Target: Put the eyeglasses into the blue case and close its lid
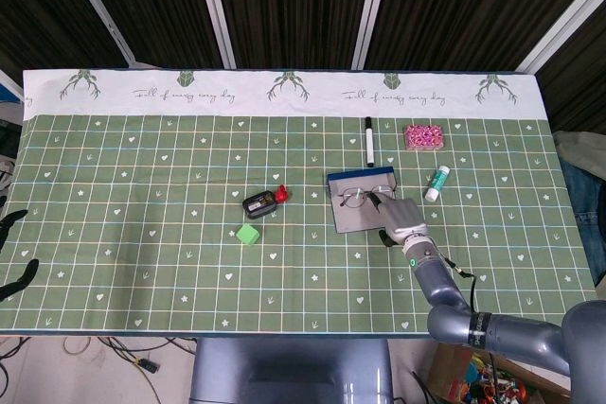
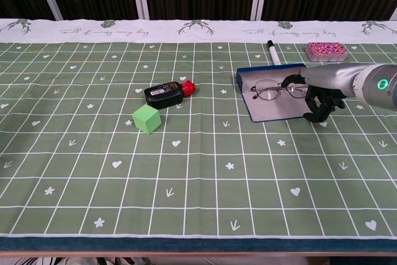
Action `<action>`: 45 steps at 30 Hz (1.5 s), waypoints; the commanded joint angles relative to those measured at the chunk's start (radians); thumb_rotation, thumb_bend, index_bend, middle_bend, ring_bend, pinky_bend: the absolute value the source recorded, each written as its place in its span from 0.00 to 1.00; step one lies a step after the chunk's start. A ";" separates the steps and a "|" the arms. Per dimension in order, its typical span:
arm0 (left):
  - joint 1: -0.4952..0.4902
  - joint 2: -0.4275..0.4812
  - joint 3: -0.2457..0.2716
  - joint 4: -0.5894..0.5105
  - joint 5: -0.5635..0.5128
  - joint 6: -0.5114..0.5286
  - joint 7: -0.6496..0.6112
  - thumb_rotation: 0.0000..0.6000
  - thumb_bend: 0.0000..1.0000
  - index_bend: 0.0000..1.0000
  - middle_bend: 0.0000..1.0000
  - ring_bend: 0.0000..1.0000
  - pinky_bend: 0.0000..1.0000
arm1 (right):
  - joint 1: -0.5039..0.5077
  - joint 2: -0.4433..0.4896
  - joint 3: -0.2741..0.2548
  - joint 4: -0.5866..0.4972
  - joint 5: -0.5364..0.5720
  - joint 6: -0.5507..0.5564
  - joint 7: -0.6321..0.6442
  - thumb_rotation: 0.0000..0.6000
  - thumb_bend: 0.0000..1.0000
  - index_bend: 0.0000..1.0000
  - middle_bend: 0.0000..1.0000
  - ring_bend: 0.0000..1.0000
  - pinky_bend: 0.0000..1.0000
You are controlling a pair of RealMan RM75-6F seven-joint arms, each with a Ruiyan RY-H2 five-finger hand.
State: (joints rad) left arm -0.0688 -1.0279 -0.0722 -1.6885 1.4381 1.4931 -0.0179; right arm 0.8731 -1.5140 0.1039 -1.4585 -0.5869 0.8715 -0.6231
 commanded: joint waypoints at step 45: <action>0.000 0.003 -0.002 0.000 -0.004 -0.002 -0.009 1.00 0.32 0.15 0.00 0.00 0.00 | 0.108 -0.048 0.023 0.088 0.151 -0.009 -0.074 1.00 0.52 0.06 0.69 0.71 0.70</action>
State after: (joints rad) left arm -0.0691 -1.0244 -0.0740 -1.6886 1.4340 1.4911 -0.0271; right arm 0.9805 -1.5615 0.1267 -1.3703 -0.4361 0.8624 -0.6969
